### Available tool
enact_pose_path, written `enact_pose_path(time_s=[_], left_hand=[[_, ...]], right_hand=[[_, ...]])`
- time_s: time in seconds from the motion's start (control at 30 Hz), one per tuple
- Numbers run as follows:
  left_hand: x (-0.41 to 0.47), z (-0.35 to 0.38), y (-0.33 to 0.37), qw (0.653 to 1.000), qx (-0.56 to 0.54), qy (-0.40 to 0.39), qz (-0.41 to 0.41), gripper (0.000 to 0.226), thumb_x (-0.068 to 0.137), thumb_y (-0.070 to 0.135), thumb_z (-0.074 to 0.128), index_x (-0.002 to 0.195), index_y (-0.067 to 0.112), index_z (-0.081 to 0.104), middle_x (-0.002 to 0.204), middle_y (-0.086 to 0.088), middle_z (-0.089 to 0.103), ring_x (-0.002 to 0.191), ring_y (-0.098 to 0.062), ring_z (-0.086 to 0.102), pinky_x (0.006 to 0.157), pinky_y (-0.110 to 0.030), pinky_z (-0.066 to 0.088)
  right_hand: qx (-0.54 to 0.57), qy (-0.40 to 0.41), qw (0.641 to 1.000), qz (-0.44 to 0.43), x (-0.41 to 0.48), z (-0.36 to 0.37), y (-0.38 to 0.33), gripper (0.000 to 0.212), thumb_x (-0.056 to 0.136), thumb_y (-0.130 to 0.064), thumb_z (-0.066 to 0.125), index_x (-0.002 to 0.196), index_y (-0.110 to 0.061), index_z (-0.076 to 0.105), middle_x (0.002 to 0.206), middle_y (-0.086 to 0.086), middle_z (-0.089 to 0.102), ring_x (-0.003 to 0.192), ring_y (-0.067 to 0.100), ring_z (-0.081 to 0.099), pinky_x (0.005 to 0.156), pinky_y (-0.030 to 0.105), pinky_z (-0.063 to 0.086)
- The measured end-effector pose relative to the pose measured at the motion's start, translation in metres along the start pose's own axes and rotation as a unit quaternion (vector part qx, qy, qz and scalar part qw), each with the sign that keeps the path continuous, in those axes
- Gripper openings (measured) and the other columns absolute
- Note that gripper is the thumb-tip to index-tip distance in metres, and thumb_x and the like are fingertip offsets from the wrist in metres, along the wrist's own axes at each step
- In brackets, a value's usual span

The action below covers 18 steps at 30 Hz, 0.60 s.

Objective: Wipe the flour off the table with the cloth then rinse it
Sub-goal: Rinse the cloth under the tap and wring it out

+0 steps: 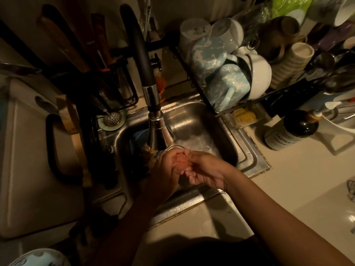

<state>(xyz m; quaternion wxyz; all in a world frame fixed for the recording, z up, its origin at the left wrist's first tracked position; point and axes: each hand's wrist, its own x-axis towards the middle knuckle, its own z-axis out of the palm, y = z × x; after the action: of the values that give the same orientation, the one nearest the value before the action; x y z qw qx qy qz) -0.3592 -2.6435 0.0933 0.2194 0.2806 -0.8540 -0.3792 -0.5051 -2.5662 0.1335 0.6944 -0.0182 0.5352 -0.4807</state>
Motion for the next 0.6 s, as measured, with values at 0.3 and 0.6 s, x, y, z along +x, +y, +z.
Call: enact_pose_path(time_s=[0.3, 0.6], left_hand=[[0.007, 0.013, 0.022, 0.987, -0.092, 0.093, -0.094, 0.023, 0.093, 0.048, 0.053, 0.109, 0.031, 0.055, 0.102, 0.007, 0.065, 0.098, -0.012, 0.065, 0.085, -0.042, 0.053], [0.012, 0.022, 0.059, 0.954, -0.195, 0.188, -0.131, 0.031, 0.094, 0.039, 0.037, 0.106, 0.015, 0.051, 0.098, 0.018, 0.056, 0.089, 0.018, 0.056, 0.077, 0.0, 0.038]], right_hand=[[-0.164, 0.082, 0.952, -0.246, 0.003, 0.012, 0.011, 0.031, 0.095, 0.012, 0.046, 0.083, -0.016, 0.056, 0.054, -0.008, 0.053, 0.051, 0.003, 0.046, 0.051, 0.016, 0.037], [-0.193, 0.261, 0.838, -0.438, 0.004, 0.032, 0.038, 0.022, 0.099, -0.001, 0.052, 0.088, -0.017, 0.063, 0.077, -0.014, 0.065, 0.074, -0.002, 0.06, 0.068, 0.013, 0.045]])
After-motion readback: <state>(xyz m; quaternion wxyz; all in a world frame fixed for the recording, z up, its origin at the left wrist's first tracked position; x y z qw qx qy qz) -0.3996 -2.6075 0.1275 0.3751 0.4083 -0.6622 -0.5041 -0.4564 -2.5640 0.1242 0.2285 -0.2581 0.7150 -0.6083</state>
